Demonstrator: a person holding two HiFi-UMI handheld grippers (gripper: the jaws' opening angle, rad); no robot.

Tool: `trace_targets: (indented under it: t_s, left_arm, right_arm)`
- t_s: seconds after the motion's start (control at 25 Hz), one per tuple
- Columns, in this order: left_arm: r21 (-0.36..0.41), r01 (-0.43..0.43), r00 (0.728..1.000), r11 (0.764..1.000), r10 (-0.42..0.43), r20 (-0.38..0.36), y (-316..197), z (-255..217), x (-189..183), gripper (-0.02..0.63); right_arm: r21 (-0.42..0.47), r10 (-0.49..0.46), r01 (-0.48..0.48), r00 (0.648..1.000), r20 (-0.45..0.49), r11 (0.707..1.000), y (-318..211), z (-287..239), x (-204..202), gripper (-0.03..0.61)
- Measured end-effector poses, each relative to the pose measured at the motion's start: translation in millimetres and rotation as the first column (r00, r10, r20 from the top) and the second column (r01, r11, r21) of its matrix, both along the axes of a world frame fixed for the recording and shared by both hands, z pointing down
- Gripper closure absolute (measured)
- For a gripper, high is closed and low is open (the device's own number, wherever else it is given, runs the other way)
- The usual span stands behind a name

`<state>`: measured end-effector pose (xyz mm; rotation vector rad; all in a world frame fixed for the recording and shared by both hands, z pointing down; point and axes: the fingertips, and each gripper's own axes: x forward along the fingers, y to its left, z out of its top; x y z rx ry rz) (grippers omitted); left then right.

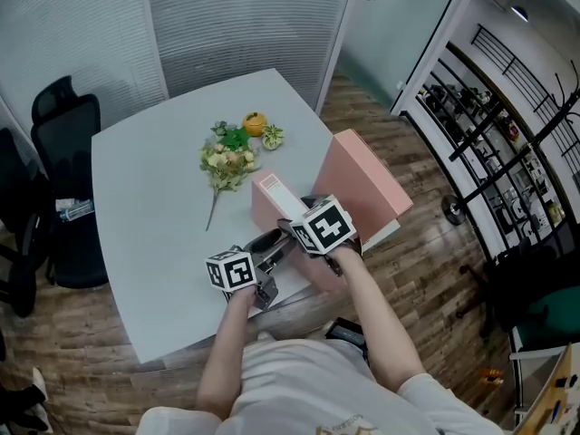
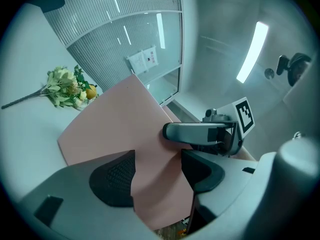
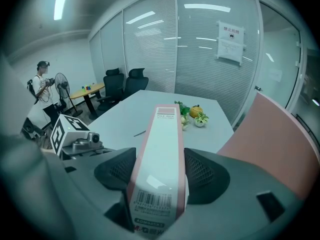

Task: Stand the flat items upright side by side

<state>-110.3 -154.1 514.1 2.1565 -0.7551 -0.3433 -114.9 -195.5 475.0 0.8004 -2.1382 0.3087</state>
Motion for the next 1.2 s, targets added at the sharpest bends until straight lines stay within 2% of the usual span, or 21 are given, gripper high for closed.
trace_targets:
  t_s: [0.44,0.6,0.84,1.2]
  left_arm:
    - [-0.004,0.010,0.999,1.000,-0.010,-0.053,-4.9,-8.0,5.7,0.336]
    - [-0.011,0.009,0.999,1.000,-0.010,-0.049,-4.2,-5.1,8.0,0.336]
    - [-0.012,0.011,0.999,1.000,-0.011,-0.035,-3.7,-1.9,10.8,0.336]
    - [-0.025,0.015,0.999,1.000,-0.016,-0.048,-2.4,1.4,14.2,0.336]
  right_arm:
    - [0.055,0.032,-0.037,0.996,0.081,0.998,-3.7,-18.4,8.7,0.264]
    - [0.088,0.037,-0.048,0.992,0.119,0.995,-4.6,-28.1,11.2,0.264]
    - [0.169,0.041,-0.081,0.974,0.224,0.982,-10.5,-49.0,12.9,0.264]
    - [0.220,0.049,-0.113,0.960,0.275,0.969,-9.8,-59.9,18.2,0.264]
